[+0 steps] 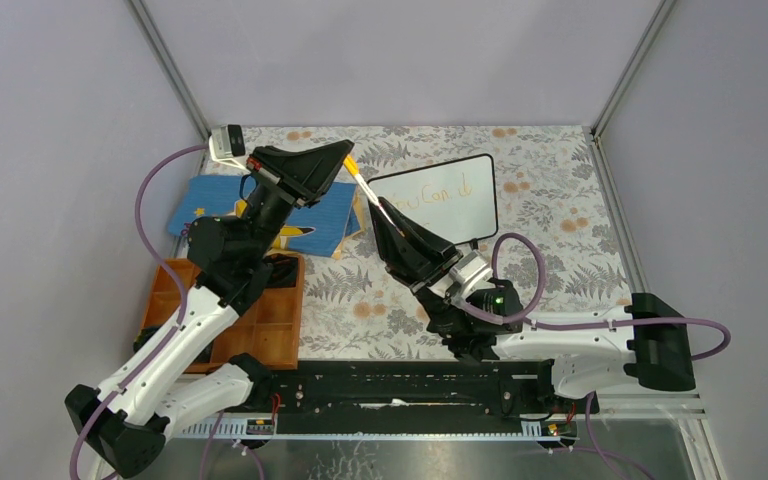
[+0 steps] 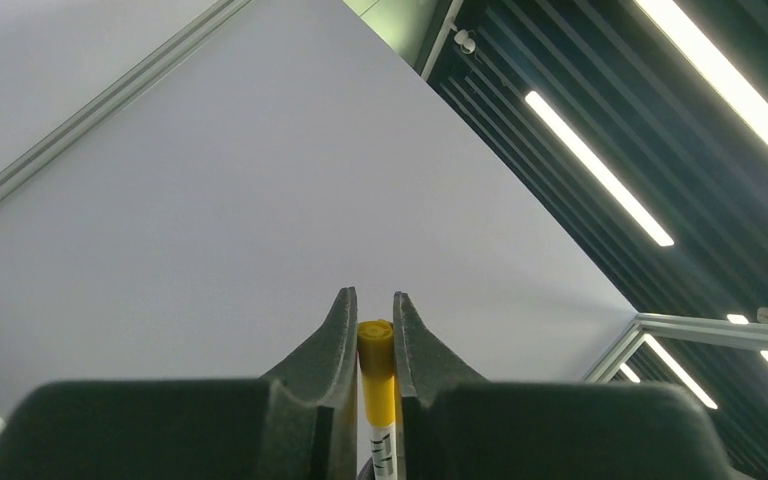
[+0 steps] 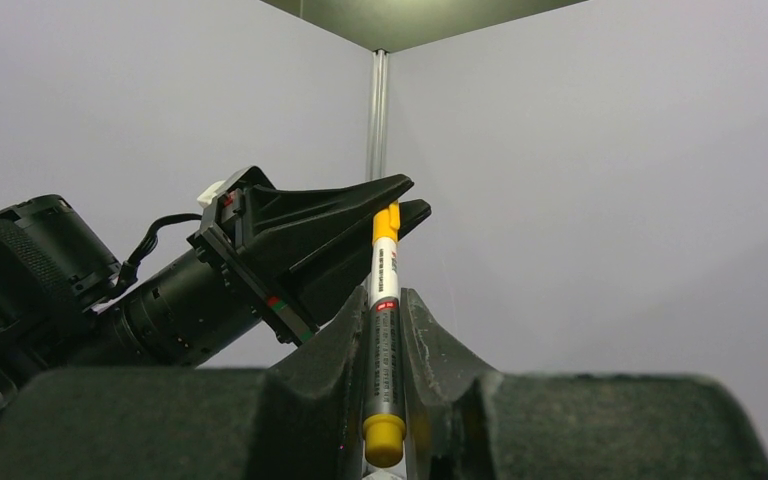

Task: Write a sentence on the whiteboard
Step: Close the whiteboard marker at the center of the board.

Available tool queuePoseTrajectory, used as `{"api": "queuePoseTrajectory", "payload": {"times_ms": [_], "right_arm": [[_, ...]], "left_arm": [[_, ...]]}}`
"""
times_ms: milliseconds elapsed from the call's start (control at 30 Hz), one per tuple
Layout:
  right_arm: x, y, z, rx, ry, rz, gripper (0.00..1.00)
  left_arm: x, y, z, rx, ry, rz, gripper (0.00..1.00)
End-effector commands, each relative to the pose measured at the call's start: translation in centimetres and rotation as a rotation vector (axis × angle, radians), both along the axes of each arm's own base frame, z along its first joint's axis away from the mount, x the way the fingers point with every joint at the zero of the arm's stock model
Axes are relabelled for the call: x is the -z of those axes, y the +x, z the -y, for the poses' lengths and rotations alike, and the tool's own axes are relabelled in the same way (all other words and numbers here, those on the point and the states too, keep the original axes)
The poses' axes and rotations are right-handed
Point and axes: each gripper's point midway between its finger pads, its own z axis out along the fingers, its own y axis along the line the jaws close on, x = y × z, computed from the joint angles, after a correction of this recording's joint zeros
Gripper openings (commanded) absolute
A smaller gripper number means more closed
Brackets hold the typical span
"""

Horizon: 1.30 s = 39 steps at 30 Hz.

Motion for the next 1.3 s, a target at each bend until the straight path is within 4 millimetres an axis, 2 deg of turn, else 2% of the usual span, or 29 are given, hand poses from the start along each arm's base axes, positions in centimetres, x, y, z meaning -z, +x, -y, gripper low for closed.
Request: {"api": "queuePoseTrajectory", "payload": {"times_ms": [0, 600, 900, 1133, 1267], "right_arm": [[-2.1, 0.0, 1.6, 0.024, 0.092, 0.014, 0.0], [-2.5, 0.4, 0.7, 0.05, 0.097, 0.019, 0.0], [-2.4, 0.6, 0.3, 0.061, 0.09, 0.023, 0.0], [-2.4, 0.6, 0.2, 0.069, 0.087, 0.023, 0.0], [-2.6, 0.6, 0.3, 0.07, 0.089, 0.028, 0.0]], "left_arm": [[0.8, -0.7, 0.7, 0.039, 0.032, 0.016, 0.0], [3.7, -1.6, 2.8, 0.118, 0.088, -0.04, 0.0], [5.2, -2.5, 4.6, 0.17, 0.111, -0.063, 0.0], [5.7, -3.3, 5.8, 0.202, 0.131, -0.06, 0.0], [5.9, -3.4, 5.8, 0.198, 0.134, -0.063, 0.0]]}}
